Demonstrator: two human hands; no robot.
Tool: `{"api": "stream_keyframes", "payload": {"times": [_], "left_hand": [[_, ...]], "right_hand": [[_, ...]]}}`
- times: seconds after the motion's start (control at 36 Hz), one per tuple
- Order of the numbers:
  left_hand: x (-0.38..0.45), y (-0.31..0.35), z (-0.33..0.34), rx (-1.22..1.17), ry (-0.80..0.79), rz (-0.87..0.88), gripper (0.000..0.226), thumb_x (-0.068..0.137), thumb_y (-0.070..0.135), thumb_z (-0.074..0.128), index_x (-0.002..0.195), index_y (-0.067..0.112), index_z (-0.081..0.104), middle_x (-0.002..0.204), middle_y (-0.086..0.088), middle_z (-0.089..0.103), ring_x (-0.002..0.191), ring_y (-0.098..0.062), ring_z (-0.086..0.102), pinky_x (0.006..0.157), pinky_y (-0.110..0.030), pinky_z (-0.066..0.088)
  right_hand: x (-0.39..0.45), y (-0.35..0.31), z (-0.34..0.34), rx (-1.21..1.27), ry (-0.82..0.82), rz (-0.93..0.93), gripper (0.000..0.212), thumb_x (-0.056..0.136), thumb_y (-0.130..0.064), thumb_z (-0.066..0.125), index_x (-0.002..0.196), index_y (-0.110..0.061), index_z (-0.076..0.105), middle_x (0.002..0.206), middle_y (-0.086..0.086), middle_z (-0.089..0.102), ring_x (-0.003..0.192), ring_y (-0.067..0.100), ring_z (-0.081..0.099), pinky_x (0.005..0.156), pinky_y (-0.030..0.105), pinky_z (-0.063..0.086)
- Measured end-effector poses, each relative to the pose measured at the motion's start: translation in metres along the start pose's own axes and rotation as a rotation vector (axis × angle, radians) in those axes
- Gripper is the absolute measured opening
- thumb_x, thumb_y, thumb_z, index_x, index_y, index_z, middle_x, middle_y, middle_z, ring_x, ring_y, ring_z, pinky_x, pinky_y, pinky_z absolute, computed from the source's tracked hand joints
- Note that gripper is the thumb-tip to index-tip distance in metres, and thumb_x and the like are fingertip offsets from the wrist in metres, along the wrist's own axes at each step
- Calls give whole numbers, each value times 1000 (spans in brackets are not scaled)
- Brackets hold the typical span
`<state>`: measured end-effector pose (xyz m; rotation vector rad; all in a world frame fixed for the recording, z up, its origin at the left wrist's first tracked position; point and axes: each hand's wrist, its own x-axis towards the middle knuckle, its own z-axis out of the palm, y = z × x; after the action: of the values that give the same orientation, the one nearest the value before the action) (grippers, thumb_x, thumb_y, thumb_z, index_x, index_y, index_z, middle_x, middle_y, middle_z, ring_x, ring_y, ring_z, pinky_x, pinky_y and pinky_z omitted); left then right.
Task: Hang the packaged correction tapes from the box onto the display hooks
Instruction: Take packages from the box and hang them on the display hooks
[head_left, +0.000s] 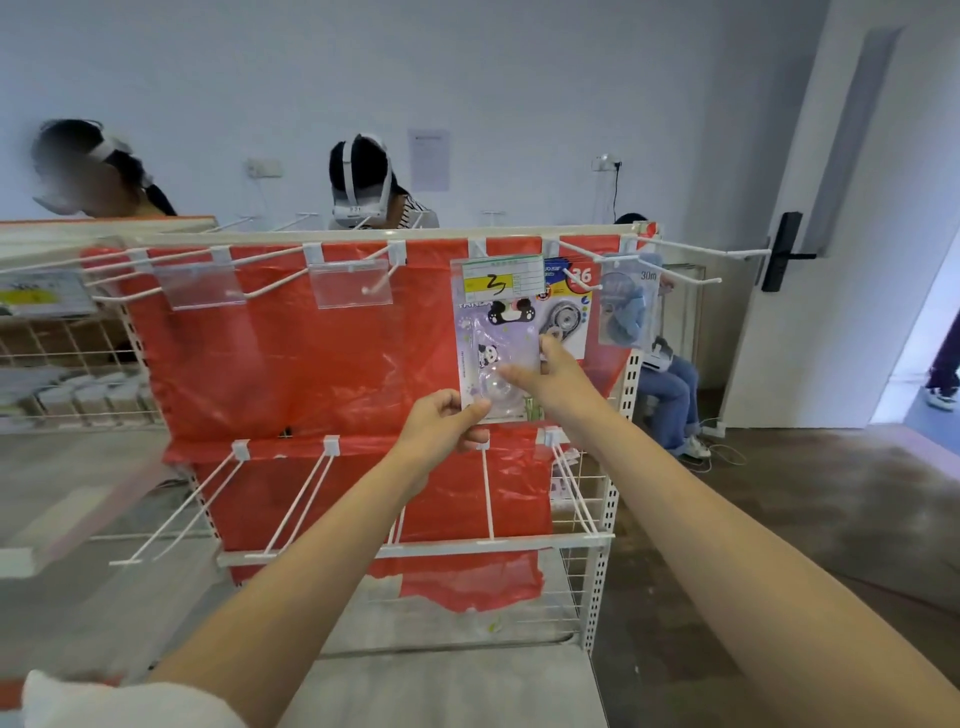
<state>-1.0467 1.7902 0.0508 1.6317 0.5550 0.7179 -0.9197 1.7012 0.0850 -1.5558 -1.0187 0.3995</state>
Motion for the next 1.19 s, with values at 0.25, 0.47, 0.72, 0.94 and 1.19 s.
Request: {"api": "stream_keyframes", "payload": {"times": [0.25, 0.47, 0.72, 0.94, 1.19], "left_hand": [[-6, 5, -9, 64, -36, -12, 19, 90, 17, 63, 76, 11, 54, 65, 1, 64, 56, -5, 65, 51, -14, 49], [-6, 3, -10, 194, -55, 7, 13, 93, 11, 60, 80, 9, 58, 72, -5, 66, 52, -3, 62, 51, -14, 48], [-1, 4, -8, 227, -71, 10, 14, 95, 9, 55, 81, 11, 58, 71, -6, 66, 51, -5, 62, 49, -15, 47], [-4, 0, -8, 209, -102, 21, 15, 96, 10, 53, 81, 9, 57, 69, -6, 66, 51, -6, 63, 50, -15, 47], [2, 7, -12, 188, -103, 6, 19, 94, 3, 54, 76, 9, 55, 61, -1, 66, 49, -7, 62, 47, -15, 46]], "right_hand": [[-3, 2, 2, 29, -25, -2, 29, 90, -27, 65, 112, -17, 49, 104, -5, 60, 90, 5, 56, 72, 18, 43], [-3, 6, -1, 73, -64, 5, 25, 92, -27, 62, 111, -24, 46, 100, -12, 59, 84, -6, 52, 65, 15, 40], [0, 3, 5, -45, -37, -20, 49, 90, -35, 64, 129, -11, 47, 126, 5, 58, 117, 21, 54, 102, 40, 43], [-2, 11, 4, -45, -22, -43, 30, 92, -32, 62, 112, -15, 48, 106, -8, 61, 101, 12, 58, 89, 32, 46], [4, 12, 2, 61, -71, -30, 35, 92, -32, 62, 122, -20, 48, 110, -7, 61, 101, 10, 57, 74, 18, 42]]}}
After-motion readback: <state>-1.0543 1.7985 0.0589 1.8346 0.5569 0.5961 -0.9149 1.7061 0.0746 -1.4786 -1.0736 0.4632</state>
